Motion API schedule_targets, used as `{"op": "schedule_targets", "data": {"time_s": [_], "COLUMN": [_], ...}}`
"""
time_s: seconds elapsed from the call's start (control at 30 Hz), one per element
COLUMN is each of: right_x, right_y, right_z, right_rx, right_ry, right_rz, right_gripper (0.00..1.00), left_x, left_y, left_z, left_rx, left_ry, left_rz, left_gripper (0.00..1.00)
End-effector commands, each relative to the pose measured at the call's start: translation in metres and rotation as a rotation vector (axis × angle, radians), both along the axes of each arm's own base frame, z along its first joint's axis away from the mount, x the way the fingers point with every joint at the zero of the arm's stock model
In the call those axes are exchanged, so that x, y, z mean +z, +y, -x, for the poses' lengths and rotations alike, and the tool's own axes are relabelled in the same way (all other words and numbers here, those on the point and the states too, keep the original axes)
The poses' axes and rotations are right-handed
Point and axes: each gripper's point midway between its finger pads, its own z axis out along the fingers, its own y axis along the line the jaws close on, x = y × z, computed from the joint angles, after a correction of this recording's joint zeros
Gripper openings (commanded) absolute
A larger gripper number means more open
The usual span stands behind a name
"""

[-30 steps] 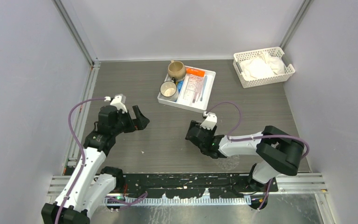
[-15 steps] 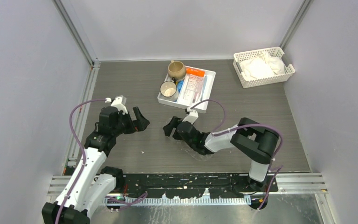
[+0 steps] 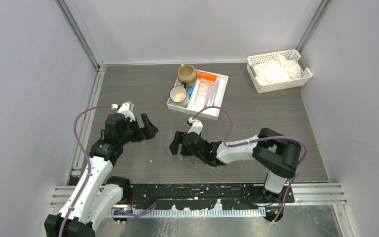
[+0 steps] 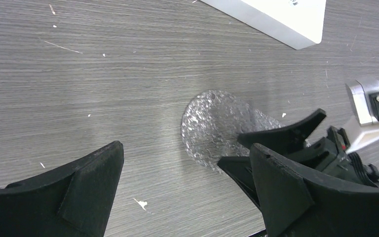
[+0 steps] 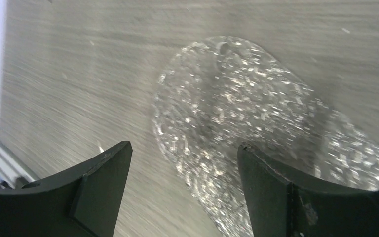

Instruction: Prepare toiletry sets of a toothbrush and toothpaste on the tray

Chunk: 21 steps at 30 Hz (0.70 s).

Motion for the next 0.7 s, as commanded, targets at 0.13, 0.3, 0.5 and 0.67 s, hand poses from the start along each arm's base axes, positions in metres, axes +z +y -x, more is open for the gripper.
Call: {"op": "schedule_targets", "data": {"time_s": [0.13, 0.3, 0.5, 0.67], "right_x": [0.019, 0.012, -0.012, -0.007], "right_y": [-0.080, -0.110, -0.148, -0.176], "right_z": [0.036, 0.072, 0.107, 0.119], "right_rx": [0.055, 0.042, -0.065, -0.148], "right_ry": [0.005, 0.064, 0.098, -0.007], "right_rz": [0.315, 0.325, 0.396, 0.578], "right_gripper": [0.87, 0.87, 0.87, 0.88], "left_x": [0.014, 0.021, 0.022, 0.025], "left_y": [0.000, 0.003, 0.001, 0.000], "left_z": [-0.004, -0.004, -0.008, -0.010], "left_rx": [0.000, 0.009, 0.007, 0.001], "left_ry": [-0.049, -0.062, -0.056, -0.054], "left_rz": [-0.004, -0.013, -0.004, -0.011], "left_gripper": [1.00, 1.00, 1.00, 1.00]}}
